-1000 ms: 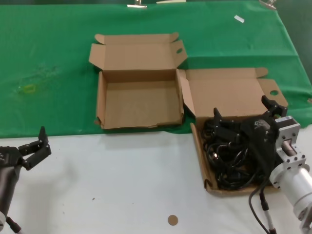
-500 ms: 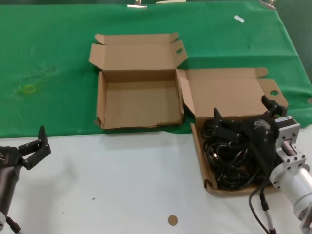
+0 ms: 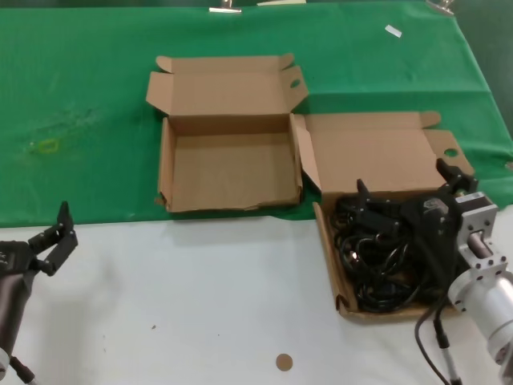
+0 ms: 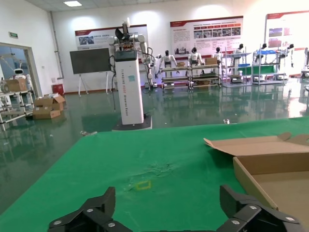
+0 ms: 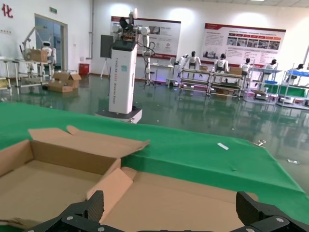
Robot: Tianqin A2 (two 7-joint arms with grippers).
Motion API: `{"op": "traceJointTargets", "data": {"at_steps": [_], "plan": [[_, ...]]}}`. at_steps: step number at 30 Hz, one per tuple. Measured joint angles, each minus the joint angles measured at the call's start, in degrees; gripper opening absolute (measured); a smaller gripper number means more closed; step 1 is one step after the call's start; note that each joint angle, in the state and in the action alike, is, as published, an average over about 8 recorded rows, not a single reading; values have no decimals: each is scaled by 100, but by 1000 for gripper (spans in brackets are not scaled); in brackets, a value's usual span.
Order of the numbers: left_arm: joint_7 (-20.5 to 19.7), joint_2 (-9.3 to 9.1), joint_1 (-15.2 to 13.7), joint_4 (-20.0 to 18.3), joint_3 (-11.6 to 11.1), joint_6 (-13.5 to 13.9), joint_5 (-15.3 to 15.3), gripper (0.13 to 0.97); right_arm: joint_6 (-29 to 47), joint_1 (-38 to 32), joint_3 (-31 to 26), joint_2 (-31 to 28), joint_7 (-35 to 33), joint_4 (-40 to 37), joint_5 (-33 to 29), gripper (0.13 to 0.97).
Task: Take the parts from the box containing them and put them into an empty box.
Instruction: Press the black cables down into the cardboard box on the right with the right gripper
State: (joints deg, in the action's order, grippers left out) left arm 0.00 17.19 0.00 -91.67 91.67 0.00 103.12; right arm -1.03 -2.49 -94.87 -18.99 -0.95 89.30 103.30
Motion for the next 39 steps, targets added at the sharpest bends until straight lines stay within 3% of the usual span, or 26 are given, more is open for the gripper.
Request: {"op": "traceJointTargets", "data": {"at_steps": [4, 8, 17, 25, 32, 39], "plan": [[0, 0, 0, 0, 0, 0, 0, 721, -208, -4, -200, -296, -24, 9, 204, 966], [0, 0, 0, 0, 0, 0, 0, 721, -464, -44, -529, -755, -117, 46, 591, 966], [-4, 0, 0, 0, 0, 0, 0, 501, -887, -375, -1649, -2156, -441, 271, 1738, 966], [-2, 0, 0, 0, 0, 0, -1, 310, -548, -1234, -3011, -3587, -450, 477, 2382, 966], [-2, 0, 0, 0, 0, 0, -1, 220, 469, -2265, -3940, -4382, 246, 394, 1770, 966], [-2, 0, 0, 0, 0, 0, -1, 185, 1951, -2930, -3985, -4559, 822, 92, 470, 966]]}}
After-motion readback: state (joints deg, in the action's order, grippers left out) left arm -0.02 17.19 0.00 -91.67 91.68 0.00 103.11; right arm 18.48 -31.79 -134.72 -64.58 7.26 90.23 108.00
